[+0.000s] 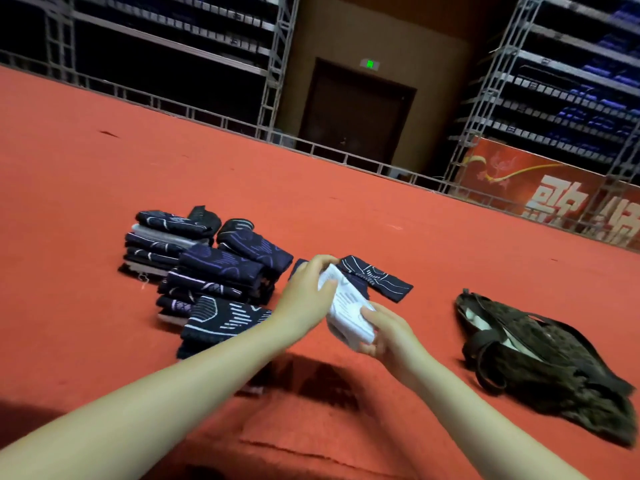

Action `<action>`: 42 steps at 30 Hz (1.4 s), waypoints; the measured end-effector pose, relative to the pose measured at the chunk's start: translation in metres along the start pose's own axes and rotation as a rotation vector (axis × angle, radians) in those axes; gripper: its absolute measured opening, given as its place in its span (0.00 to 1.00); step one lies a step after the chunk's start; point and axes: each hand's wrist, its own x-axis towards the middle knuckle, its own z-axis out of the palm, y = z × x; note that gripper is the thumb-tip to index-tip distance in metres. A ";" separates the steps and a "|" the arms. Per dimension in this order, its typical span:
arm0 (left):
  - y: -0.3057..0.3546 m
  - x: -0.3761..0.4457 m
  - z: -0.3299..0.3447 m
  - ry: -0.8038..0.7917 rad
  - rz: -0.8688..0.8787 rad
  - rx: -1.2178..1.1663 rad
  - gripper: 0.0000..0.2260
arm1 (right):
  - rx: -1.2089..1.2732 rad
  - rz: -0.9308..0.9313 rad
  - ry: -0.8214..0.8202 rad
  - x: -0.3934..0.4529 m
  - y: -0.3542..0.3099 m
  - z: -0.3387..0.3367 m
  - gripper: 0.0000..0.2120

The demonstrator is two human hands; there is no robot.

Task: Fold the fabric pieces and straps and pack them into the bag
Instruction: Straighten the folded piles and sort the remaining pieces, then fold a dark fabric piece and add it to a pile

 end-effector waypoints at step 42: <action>-0.088 0.022 0.116 -0.070 -0.281 0.575 0.12 | -1.134 -0.226 0.329 0.102 0.075 -0.084 0.15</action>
